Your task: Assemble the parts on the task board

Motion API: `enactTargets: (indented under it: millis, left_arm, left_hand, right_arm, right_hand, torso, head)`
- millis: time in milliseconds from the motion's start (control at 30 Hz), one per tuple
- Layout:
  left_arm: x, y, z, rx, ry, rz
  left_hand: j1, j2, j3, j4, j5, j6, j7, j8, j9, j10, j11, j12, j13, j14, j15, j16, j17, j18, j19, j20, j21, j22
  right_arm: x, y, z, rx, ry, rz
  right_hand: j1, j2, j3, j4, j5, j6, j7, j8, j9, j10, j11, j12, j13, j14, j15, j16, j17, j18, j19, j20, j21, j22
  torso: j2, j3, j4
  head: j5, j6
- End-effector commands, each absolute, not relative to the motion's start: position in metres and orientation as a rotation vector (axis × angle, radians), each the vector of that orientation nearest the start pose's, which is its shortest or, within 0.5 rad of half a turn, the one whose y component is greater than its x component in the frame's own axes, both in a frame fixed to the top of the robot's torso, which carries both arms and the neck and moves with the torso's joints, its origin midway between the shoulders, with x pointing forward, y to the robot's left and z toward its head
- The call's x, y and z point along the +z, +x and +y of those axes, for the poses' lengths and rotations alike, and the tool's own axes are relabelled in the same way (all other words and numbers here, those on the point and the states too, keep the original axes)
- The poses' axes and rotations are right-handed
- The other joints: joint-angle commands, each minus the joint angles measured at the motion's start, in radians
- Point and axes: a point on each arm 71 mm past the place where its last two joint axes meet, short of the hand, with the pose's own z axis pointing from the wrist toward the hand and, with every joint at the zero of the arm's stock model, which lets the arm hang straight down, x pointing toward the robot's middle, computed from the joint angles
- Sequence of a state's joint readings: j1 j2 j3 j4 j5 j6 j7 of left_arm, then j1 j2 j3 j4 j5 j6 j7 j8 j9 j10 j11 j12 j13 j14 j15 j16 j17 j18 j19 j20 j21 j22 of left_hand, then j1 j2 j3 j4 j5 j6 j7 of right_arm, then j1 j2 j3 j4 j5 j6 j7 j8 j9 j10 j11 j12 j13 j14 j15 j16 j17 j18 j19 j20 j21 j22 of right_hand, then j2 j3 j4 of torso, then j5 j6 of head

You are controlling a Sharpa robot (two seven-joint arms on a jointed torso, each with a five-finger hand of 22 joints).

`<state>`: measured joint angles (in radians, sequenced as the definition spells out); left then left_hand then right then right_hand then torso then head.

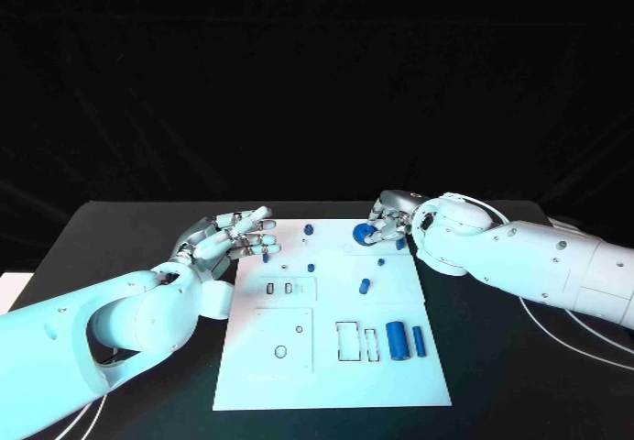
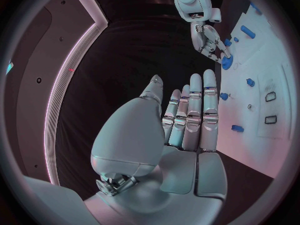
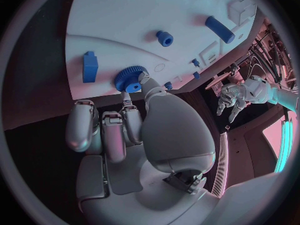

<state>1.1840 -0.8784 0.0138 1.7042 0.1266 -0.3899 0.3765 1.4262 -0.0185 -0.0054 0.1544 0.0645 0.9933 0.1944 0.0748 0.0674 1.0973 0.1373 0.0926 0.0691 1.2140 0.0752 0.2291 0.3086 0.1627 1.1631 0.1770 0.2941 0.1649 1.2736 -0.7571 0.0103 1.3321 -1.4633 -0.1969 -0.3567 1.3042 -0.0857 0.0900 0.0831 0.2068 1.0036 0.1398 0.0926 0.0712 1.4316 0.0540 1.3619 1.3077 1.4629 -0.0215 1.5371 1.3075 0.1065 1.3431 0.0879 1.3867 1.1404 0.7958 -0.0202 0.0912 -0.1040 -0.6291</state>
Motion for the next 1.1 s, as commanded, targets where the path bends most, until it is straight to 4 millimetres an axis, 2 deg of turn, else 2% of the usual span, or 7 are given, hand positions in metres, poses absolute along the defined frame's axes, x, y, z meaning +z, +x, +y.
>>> enactTargets:
  millis: [33, 400, 467, 533, 733, 1100]
  left_arm:
    - [-0.155, 0.459, 0.178, -1.675, -1.253, 1.401]
    - [-0.155, 0.459, 0.179, -1.673, -1.253, 1.403]
    - [-0.155, 0.459, 0.179, -1.672, -1.254, 1.405]
    - [-0.155, 0.459, 0.179, -1.672, -1.254, 1.406]
    - [-0.155, 0.459, 0.179, -1.671, -1.256, 1.408]
    - [-0.156, 0.459, 0.179, -1.669, -1.257, 1.41]
  left_hand:
    - [0.007, -0.001, -0.002, -0.006, -0.005, 0.001, 0.002, -0.003, -0.001, -0.002, 0.003, -0.003, 0.0, -0.004, 0.003, -0.005, 0.002, 0.016, 0.005, 0.0, -0.004, 0.001]
    - [0.007, -0.001, -0.002, -0.006, -0.005, 0.001, 0.002, -0.003, -0.001, -0.002, 0.003, -0.003, 0.0, -0.004, 0.003, -0.005, 0.002, 0.016, 0.005, 0.0, -0.004, 0.001]
    - [0.007, -0.001, -0.003, -0.008, -0.005, 0.001, 0.002, -0.003, -0.001, -0.002, 0.003, -0.003, 0.0, -0.005, 0.003, -0.005, 0.003, 0.016, 0.005, 0.0, -0.005, 0.001]
    - [0.007, -0.001, -0.003, -0.008, -0.005, 0.001, 0.002, -0.003, -0.001, -0.002, 0.003, -0.003, 0.0, -0.005, 0.003, -0.005, 0.003, 0.016, 0.005, 0.0, -0.005, 0.001]
    - [0.008, 0.0, -0.002, -0.009, -0.004, 0.001, 0.002, -0.003, -0.001, -0.002, 0.002, -0.004, -0.001, -0.004, 0.002, -0.006, 0.003, 0.016, 0.006, 0.0, -0.005, 0.001]
    - [0.012, 0.002, -0.001, -0.013, -0.004, 0.002, 0.001, -0.004, -0.001, -0.002, 0.002, -0.004, -0.001, -0.004, 0.002, -0.007, 0.006, 0.016, 0.006, 0.0, -0.005, 0.002]
  right_arm:
    - [-0.157, 0.541, -0.229, 0.275, 0.007, 1.743]
    - [-0.155, 0.54, -0.226, 0.248, -0.017, 1.712]
    - [-0.154, 0.54, -0.224, 0.245, -0.026, 1.693]
    - [-0.153, 0.54, -0.222, 0.245, -0.032, 1.682]
    - [-0.15, 0.538, -0.217, 0.235, -0.064, 1.637]
    - [-0.144, 0.532, -0.206, 0.255, -0.079, 1.556]
  right_hand:
    - [-0.013, 0.001, 0.001, 0.007, -0.005, 0.01, -0.001, 0.006, 0.001, 0.005, 0.0, 0.006, 0.048, 0.093, 0.004, 0.007, 0.188, -0.021, 0.009, 0.001, 0.005, 0.002]
    - [-0.024, -0.007, -0.008, 0.018, 0.0, 0.027, -0.007, 0.015, 0.003, 0.008, -0.004, 0.008, 0.054, 0.093, 0.001, 0.008, 0.192, -0.022, 0.012, -0.001, 0.009, 0.011]
    - [-0.021, 0.001, -0.004, 0.022, 0.009, 0.043, -0.011, 0.022, 0.006, 0.013, -0.008, 0.014, 0.062, 0.095, -0.002, 0.01, 0.198, -0.024, 0.017, -0.003, 0.014, 0.021]
    - [-0.014, 0.008, 0.002, 0.021, 0.001, 0.057, -0.015, 0.028, 0.008, 0.018, -0.012, 0.018, 0.067, 0.095, -0.005, 0.011, 0.201, -0.025, 0.021, -0.005, 0.018, 0.028]
    - [0.016, 0.033, 0.036, 0.01, -0.066, 0.097, -0.03, 0.039, 0.014, 0.031, -0.026, 0.03, 0.083, 0.098, -0.017, 0.016, 0.214, -0.03, 0.034, -0.016, 0.03, 0.053]
    - [0.024, 0.047, 0.062, 0.007, -0.071, 0.117, -0.038, 0.04, 0.017, 0.037, -0.033, 0.035, 0.091, 0.099, -0.024, 0.018, 0.22, -0.033, 0.042, -0.022, 0.038, 0.069]
  torso:
    - [0.001, 0.0004, -0.0013]
    - [0.0, 0.0004, 0.0]
    - [0.0, 0.0004, -0.0006]
    - [0.0, 0.0008, -0.0005]
    - [0.0, 0.0009, -0.001]
    - [0.0, 0.0006, 0.0]
  head:
    - [0.002, -0.002]
    - [0.001, -0.001]
    - [0.001, -0.001]
    - [0.001, 0.0]
    - [-0.001, 0.0]
    - [0.0, 0.004]
